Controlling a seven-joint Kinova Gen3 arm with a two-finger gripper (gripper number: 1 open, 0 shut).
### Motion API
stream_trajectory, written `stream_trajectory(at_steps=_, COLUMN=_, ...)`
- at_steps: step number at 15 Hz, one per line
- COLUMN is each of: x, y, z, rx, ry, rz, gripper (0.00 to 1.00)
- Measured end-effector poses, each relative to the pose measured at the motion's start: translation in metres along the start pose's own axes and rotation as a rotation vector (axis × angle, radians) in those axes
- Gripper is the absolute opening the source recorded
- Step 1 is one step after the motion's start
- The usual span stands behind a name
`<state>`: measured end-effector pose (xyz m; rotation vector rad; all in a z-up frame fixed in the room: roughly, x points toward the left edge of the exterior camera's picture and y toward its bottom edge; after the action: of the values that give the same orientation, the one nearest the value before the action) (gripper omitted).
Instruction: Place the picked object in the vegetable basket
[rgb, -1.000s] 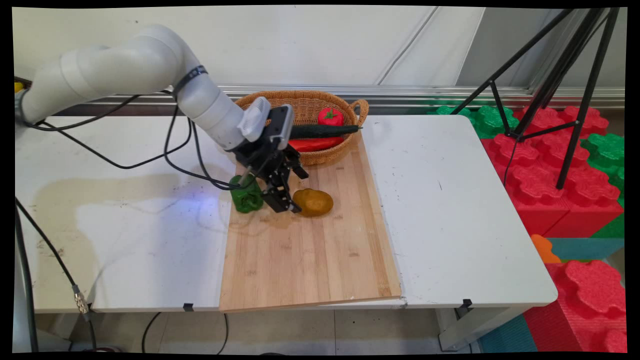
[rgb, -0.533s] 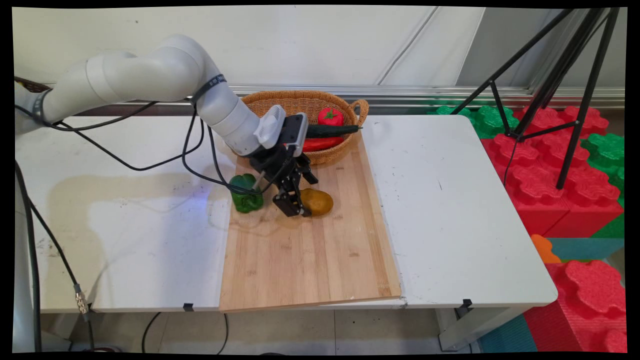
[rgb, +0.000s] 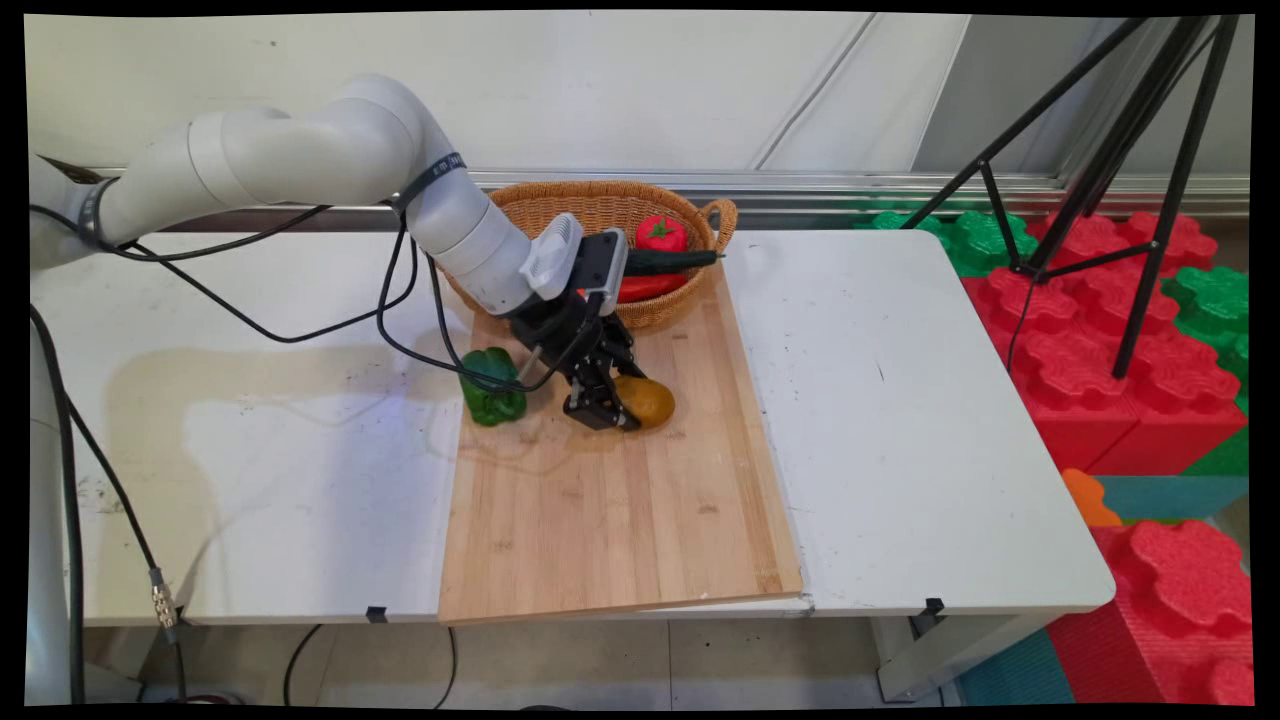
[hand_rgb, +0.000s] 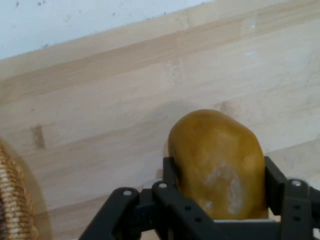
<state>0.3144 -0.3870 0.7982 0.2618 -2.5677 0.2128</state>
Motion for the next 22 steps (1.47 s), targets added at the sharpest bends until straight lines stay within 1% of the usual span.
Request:
stream_trajectory(at_steps=3, x=0.003, y=0.001, z=-0.009, rx=0.001, ry=0.021, rz=-0.017, gripper=0.00)
stream_trajectory(at_steps=6, x=0.006, y=0.004, z=-0.031, rx=0.011, ry=0.059, rz=-0.053, gripper=0.00)
stream_trajectory(at_steps=11, x=0.006, y=0.009, z=-0.090, rx=0.040, ry=0.132, rz=-0.118, gripper=0.00)
stream_trajectory(at_steps=14, x=0.003, y=0.010, z=-0.130, rx=0.070, ry=0.177, rz=-0.165, gripper=0.00)
stream_trajectory(at_steps=16, x=0.000, y=0.007, z=-0.156, rx=0.101, ry=0.201, rz=-0.193, gripper=0.00)
stream_trajectory(at_steps=18, x=-0.006, y=0.000, z=-0.176, rx=0.144, ry=0.212, rz=-0.216, gripper=0.00)
stream_trajectory(at_steps=20, x=-0.014, y=-0.011, z=-0.191, rx=0.192, ry=0.211, rz=-0.236, gripper=0.00)
stream_trajectory(at_steps=22, x=-0.026, y=-0.025, z=-0.200, rx=0.235, ry=0.191, rz=-0.245, gripper=0.00)
